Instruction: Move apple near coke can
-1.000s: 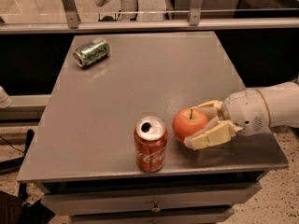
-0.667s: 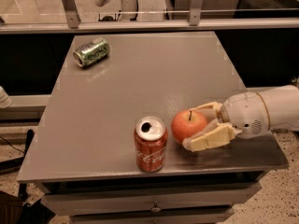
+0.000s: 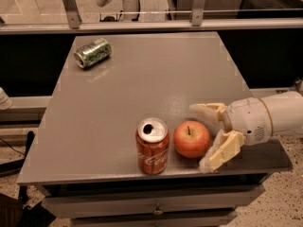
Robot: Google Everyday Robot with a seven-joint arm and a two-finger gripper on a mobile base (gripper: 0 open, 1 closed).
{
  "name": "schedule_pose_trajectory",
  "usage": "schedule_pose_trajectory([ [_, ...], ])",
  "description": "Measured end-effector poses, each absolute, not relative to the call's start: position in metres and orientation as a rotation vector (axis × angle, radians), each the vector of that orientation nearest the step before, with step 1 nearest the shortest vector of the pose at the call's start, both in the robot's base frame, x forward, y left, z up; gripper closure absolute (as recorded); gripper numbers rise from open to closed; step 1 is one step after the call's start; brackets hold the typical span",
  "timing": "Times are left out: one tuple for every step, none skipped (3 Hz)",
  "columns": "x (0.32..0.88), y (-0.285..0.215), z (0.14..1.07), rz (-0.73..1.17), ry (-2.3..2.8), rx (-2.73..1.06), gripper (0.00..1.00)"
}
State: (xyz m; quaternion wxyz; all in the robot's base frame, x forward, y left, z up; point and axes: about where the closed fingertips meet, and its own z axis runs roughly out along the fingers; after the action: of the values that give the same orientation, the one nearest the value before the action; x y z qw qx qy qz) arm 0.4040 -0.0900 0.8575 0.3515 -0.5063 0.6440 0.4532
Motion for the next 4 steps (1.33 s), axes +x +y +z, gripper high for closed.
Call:
schedule_pose_trajectory([
  [0.403,-0.091,0.857,1.173,1.672,-1.308,0.00],
  [0.406,-0.096,0.856,1.149,1.687,-1.309,0.00],
  [0.428,-0.125,0.868,1.035,1.706,-1.310,0.00],
  [0.475,-0.187,0.890,0.807,1.753,-1.314,0.00],
])
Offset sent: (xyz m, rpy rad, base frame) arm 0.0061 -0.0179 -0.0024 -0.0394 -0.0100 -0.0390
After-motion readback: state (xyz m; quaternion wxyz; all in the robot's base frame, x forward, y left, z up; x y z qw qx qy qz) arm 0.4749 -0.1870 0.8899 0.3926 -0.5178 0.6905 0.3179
